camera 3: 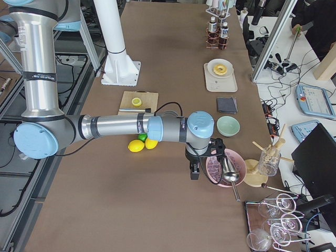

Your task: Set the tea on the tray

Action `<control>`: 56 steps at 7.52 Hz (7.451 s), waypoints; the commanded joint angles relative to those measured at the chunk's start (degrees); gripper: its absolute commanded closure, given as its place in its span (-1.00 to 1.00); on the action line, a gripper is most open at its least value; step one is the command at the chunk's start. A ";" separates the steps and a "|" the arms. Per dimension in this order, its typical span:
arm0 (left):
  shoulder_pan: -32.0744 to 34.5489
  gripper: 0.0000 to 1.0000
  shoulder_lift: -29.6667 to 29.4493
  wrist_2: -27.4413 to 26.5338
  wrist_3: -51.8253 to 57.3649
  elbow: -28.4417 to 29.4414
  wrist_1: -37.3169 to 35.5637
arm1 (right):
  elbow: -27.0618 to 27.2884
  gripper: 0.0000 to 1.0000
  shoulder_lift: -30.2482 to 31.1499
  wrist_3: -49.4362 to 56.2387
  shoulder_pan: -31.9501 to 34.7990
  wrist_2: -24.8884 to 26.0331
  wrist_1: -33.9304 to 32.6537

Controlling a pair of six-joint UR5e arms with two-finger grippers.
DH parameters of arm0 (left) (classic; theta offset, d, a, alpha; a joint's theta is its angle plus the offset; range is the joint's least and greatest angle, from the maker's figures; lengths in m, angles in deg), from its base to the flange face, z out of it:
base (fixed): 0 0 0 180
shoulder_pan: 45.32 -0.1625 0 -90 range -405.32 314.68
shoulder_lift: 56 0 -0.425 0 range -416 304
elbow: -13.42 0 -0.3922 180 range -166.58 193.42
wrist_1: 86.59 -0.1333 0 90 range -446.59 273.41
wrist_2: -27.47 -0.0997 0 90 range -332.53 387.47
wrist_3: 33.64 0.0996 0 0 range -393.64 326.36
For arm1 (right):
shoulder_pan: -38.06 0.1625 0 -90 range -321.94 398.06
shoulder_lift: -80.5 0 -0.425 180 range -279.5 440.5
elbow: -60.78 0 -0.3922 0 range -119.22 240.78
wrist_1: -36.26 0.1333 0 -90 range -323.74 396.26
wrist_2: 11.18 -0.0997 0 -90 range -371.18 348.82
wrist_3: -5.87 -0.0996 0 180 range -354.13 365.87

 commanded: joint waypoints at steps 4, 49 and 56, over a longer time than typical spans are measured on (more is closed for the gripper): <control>-0.09 -0.95 -0.11 -0.13 -0.36 0.22 2.63 | -0.23 -1.00 -0.06 -0.02 0.00 0.00 -0.02; -27.25 -0.95 -12.94 -20.00 -31.04 -12.80 13.97 | -1.28 -1.00 0.29 -1.87 0.09 -1.14 0.07; -27.16 -0.91 -14.79 -20.17 -30.77 -6.11 19.15 | -1.28 -1.00 0.29 -1.87 0.09 -1.23 0.07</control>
